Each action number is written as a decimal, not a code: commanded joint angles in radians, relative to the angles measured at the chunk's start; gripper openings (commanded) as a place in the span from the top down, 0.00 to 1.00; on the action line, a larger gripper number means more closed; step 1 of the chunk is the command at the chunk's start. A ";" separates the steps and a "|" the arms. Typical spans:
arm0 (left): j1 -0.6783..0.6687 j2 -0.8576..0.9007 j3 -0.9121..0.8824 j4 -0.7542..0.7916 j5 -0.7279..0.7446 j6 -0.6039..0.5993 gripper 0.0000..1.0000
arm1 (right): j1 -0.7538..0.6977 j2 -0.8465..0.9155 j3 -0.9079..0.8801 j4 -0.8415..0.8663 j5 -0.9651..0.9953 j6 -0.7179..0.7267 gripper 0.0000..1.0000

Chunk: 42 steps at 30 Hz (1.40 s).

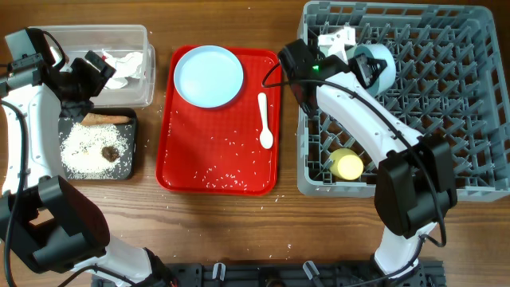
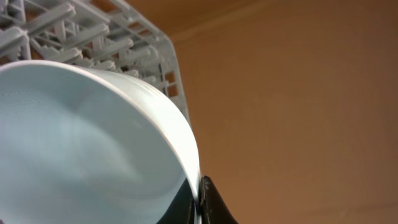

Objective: Sort waste into correct bins and load items into the dishwasher rack
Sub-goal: 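Carry the light-blue bowl into the dish rack with the right gripper, then reach the right gripper to the light-blue plate and grasp its edge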

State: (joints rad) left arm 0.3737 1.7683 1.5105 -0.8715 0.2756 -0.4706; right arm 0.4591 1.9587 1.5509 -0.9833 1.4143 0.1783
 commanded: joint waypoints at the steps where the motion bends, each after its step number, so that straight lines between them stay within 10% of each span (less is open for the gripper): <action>1: 0.005 -0.003 0.014 0.000 0.004 -0.009 0.00 | -0.003 0.002 0.006 0.119 0.021 -0.232 0.96; 19: 0.005 -0.003 0.014 0.000 0.004 -0.009 0.00 | 0.083 0.002 -0.071 -0.024 -0.220 -0.258 0.92; 21: 0.005 -0.003 0.014 0.000 0.004 -0.009 0.00 | 0.134 0.002 -0.071 -0.027 -0.220 -0.258 0.59; 23: 0.005 -0.003 0.014 0.000 0.004 -0.009 0.00 | 0.178 0.001 -0.066 -0.014 -0.220 -0.258 0.00; 28: 0.005 -0.003 0.014 0.000 0.004 -0.009 0.00 | 0.171 -0.021 0.154 0.008 -0.527 -0.284 0.00; 33: 0.005 -0.003 0.014 0.000 0.004 -0.009 0.00 | 0.167 -0.021 0.288 0.211 -1.488 -0.277 0.00; 42: 0.005 -0.003 0.014 0.000 0.004 -0.009 0.00 | 0.177 0.249 0.215 0.509 -1.384 0.358 0.51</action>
State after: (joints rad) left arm 0.3737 1.7683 1.5105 -0.8722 0.2756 -0.4706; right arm 0.6312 2.1265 1.7847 -0.4770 -0.0608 0.2955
